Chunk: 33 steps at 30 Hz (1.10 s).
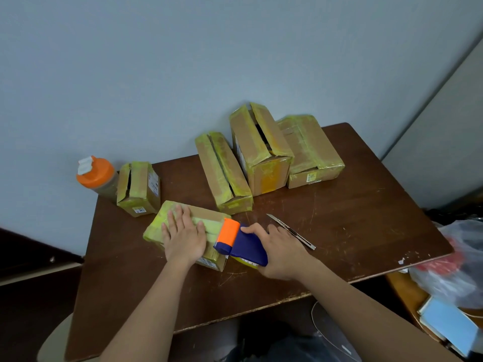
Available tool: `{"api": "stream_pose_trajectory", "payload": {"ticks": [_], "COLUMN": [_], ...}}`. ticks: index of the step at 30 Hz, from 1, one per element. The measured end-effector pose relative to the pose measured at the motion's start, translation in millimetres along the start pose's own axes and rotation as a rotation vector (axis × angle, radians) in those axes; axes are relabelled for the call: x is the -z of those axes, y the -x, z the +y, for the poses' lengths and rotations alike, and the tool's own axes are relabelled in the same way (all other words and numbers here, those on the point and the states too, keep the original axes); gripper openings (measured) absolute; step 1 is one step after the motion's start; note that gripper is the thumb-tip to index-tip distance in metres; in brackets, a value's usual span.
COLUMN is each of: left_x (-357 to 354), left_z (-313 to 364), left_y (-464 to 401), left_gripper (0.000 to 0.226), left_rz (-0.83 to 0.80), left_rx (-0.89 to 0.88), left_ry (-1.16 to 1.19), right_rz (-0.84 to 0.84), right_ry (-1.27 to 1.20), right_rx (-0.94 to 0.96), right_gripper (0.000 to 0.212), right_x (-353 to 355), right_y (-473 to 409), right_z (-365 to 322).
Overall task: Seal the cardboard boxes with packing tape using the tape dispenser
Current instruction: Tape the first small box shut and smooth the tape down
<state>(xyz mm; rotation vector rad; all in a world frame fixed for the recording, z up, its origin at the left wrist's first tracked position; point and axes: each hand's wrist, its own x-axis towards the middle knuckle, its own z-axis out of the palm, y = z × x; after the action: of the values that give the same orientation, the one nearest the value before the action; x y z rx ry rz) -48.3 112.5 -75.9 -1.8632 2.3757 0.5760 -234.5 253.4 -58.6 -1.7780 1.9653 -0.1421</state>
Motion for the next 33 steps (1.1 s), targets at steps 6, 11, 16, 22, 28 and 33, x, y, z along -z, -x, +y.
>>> {"api": "stream_pose_trajectory", "payload": {"ticks": [6, 11, 16, 22, 28, 33], "left_x": [-1, -1, -2, -4, -3, -3], "left_z": [0, -1, -2, 0, 0, -1], "left_y": [0, 1, 0, 0, 1, 2], "left_gripper": [0.068, 0.069, 0.07, 0.076, 0.077, 0.079], "left_rz": [-0.032, -0.037, -0.022, -0.013, -0.02, -0.016], "left_rx": [0.013, 0.014, 0.022, 0.037, 0.03, 0.025], "left_ry": [-0.03, -0.044, -0.043, -0.061, -0.067, -0.077], "right_rz": [0.062, 0.048, 0.0, 0.009, 0.007, 0.01], "right_ry": [-0.051, -0.094, -0.074, 0.046, 0.106, 0.136], "right_rx": [-0.048, -0.023, 0.01, 0.091, 0.134, 0.129], "right_gripper": [0.086, 0.102, 0.106, 0.103, 0.108, 0.111], "right_x": [-23, -23, -13, -3, 4, 8], "right_y": [-5, -15, -15, -9, -4, -2], "right_z": [-7, -15, -9, -3, 1, 3]}}
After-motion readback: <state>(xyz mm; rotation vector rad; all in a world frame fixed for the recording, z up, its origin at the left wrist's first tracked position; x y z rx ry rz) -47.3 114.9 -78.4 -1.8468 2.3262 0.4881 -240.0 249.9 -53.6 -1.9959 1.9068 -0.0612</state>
